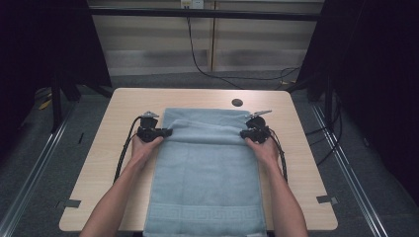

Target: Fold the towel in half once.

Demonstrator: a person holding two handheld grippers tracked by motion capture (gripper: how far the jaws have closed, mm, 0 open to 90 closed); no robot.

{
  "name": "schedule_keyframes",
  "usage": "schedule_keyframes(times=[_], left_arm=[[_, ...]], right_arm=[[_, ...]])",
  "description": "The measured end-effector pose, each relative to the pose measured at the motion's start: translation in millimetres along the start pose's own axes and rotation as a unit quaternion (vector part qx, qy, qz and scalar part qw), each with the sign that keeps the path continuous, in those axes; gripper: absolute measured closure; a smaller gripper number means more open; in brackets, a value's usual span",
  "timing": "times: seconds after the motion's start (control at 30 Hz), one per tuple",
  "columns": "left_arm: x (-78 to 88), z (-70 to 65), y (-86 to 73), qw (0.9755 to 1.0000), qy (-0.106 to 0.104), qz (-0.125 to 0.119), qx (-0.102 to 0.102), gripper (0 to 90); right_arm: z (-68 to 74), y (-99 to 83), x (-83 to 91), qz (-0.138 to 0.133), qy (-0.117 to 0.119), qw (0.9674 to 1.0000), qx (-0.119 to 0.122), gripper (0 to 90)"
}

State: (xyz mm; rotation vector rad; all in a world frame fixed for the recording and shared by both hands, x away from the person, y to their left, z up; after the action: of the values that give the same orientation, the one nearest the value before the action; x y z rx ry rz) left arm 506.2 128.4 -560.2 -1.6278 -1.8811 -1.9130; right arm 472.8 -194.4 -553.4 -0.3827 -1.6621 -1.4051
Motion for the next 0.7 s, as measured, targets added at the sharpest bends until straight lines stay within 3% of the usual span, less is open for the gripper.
schedule_keyframes(times=[0.1,0.17,0.23,0.33,0.4,0.47,0.63,0.7], left_arm=[[5.5,-3.1,1.2,0.9999,-0.002,-0.002,-0.01,84.7],[14.5,-7.0,6.5,0.9997,-0.01,-0.024,-0.006,84.9],[26.7,-12.2,12.9,0.9989,-0.021,-0.04,-0.013,84.9],[48.8,-19.8,26.5,0.9967,-0.034,-0.071,-0.023,84.8],[64.7,-27.3,37.7,0.9939,-0.049,-0.096,-0.021,84.7],[80.3,-36.5,47.9,0.9915,-0.054,-0.114,-0.033,84.7],[119.8,-61.2,68.1,0.9838,-0.068,-0.154,-0.062,84.6],[133.8,-69.7,72.4,0.9817,-0.072,-0.162,-0.069,84.6]], right_arm=[[-2.9,0.4,0.0,-0.021,0.019,0.9993,-0.022,84.6],[-3.5,1.7,1.9,-0.031,0.033,0.9984,-0.032,84.6],[-2.9,8.7,12.0,-0.053,0.042,0.9974,-0.027,84.6],[-1.6,25.7,40.0,-0.102,0.059,0.9927,-0.024,84.5],[-1.1,37.0,62.6,-0.133,0.071,0.9883,-0.026,84.5],[0.0,47.5,86.3,-0.161,0.081,0.9832,-0.028,84.5],[10.1,62.7,141.1,-0.208,0.087,0.9743,-0.001,84.4],[14.5,64.5,160.4,-0.225,0.094,0.9699,0.005,84.4]])
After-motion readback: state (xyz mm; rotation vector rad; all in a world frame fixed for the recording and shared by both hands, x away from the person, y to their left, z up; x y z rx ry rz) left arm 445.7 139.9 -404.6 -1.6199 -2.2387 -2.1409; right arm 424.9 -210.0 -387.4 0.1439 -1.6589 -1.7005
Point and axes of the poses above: each handheld gripper's, and its own axes: x roughly backward along the jaws, y roughly out of its top, z roughly to its left, the point moved 8 cm from there along -x, roughly forward along the jaws, and after that the axes turned 2 degrees about z, right-handed, at the moved point
